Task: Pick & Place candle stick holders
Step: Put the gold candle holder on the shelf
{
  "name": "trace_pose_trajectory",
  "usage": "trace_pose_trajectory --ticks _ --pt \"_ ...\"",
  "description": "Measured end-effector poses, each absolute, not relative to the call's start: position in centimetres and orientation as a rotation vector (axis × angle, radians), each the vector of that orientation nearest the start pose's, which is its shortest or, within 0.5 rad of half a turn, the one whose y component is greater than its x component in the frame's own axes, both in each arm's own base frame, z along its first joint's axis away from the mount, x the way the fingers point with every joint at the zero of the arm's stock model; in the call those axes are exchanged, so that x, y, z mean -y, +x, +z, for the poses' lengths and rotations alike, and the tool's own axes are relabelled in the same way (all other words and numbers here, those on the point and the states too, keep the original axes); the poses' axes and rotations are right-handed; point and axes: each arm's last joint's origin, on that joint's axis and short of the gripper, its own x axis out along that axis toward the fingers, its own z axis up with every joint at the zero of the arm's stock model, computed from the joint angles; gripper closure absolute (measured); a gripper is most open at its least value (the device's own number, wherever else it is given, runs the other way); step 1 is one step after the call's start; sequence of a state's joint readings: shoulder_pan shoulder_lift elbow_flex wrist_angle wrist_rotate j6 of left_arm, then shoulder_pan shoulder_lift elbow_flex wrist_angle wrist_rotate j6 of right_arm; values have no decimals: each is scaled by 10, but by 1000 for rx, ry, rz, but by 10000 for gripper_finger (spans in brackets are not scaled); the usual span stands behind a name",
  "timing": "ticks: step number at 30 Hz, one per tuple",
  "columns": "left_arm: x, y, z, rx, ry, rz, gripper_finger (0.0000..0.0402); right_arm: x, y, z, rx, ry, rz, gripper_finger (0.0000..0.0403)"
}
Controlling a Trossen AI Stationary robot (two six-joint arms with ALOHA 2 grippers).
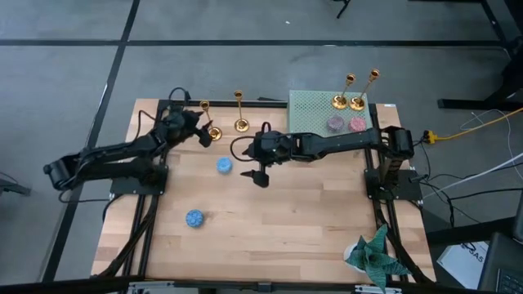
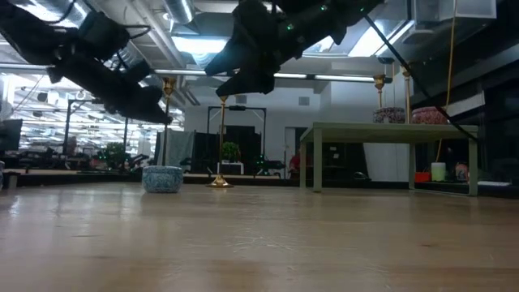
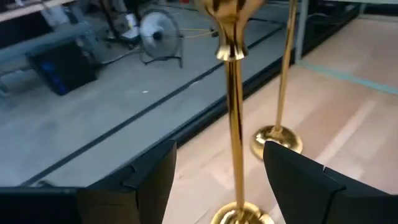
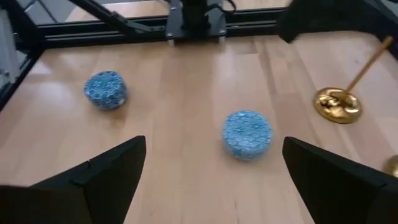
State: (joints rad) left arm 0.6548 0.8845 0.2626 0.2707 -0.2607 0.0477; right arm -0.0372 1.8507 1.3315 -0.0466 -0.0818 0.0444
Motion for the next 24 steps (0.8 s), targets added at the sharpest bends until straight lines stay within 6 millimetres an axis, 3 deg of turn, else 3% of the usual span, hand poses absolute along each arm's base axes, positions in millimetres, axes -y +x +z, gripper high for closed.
trace_pose_trajectory --ticks 8,20,24 --pt "-124 143 169 -384 -90 839 184 19 412 235 -615 104 59 23" --pt "-123 144 172 -361 -82 801 378 26 407 235 -657 116 55 23" --pt "-124 145 174 -368 -77 785 385 30 406 235 -660 139 95 23"
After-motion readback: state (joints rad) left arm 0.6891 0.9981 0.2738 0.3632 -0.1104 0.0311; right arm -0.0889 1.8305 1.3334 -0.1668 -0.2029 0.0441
